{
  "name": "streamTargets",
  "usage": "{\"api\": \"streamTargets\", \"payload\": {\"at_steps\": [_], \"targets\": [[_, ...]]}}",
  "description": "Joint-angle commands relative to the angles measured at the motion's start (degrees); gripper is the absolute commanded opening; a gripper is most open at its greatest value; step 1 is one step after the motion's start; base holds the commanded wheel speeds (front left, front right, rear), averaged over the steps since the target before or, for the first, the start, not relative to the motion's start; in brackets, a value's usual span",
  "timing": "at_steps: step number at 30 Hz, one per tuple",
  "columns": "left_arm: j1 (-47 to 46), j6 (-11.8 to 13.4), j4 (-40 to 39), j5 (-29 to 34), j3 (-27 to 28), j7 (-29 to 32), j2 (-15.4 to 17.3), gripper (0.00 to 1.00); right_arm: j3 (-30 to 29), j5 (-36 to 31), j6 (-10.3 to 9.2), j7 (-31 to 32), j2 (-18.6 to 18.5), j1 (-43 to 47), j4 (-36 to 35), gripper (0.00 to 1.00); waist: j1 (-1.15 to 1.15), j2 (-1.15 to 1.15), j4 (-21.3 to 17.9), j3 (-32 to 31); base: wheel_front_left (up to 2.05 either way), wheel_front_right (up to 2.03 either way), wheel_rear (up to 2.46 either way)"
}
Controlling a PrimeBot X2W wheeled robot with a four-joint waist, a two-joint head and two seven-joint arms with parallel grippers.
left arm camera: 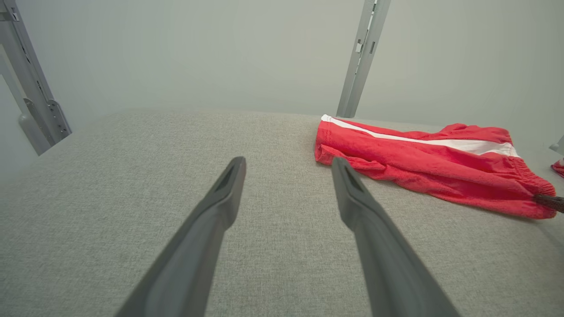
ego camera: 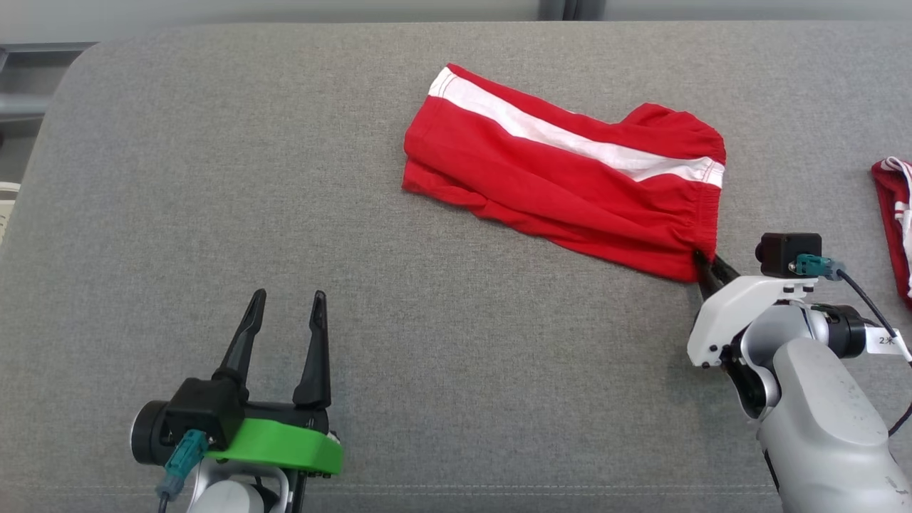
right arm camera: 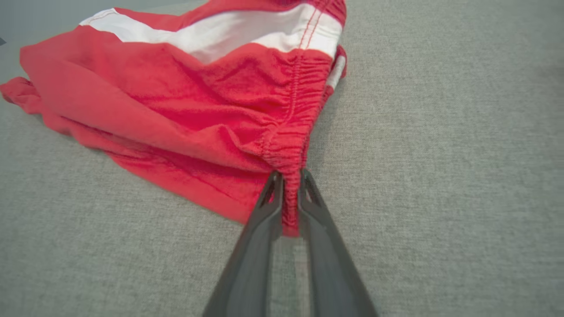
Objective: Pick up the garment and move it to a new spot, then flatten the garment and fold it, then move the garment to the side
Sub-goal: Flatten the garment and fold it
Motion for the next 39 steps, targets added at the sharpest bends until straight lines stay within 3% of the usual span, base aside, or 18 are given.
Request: {"api": "streamTargets", "payload": {"at_steps": [1, 15, 23, 39], "targets": [[0.01, 0.18, 0.12, -0.12, 0.18, 0.0, 0.57, 1.0, -0.59, -0.35, -0.06, 0.22, 0.02, 0.64, -0.23, 1.0, 0.0, 0.0, 0.02, -0.1, 0.0, 0.0, 0.0], [1.68, 1.65, 1.54, -1.38, 1.35, 0.12, 1.16, 1.0, -5.93, -3.65, -0.06, -4.33, 2.46, 6.97, -10.21, 1.0, 0.0, 0.0, -0.25, -3.82, 0.0, 0.0, 0.0], [3.88, 3.41, 2.5, -2.65, 3.19, 0.15, 1.55, 1.0, -6.86, -8.64, -0.06, -10.86, 4.08, 14.29, -18.67, 1.0, 0.0, 0.0, -1.37, -6.84, 0.0, 0.0, 0.0], [7.04, 5.22, 4.3, -3.82, 4.58, 1.27, 2.95, 1.0, -1.98, -13.72, -0.06, -11.69, 4.38, 24.62, -26.15, 1.0, 0.0, 0.0, -2.09, -9.63, 0.0, 0.0, 0.0]]}}
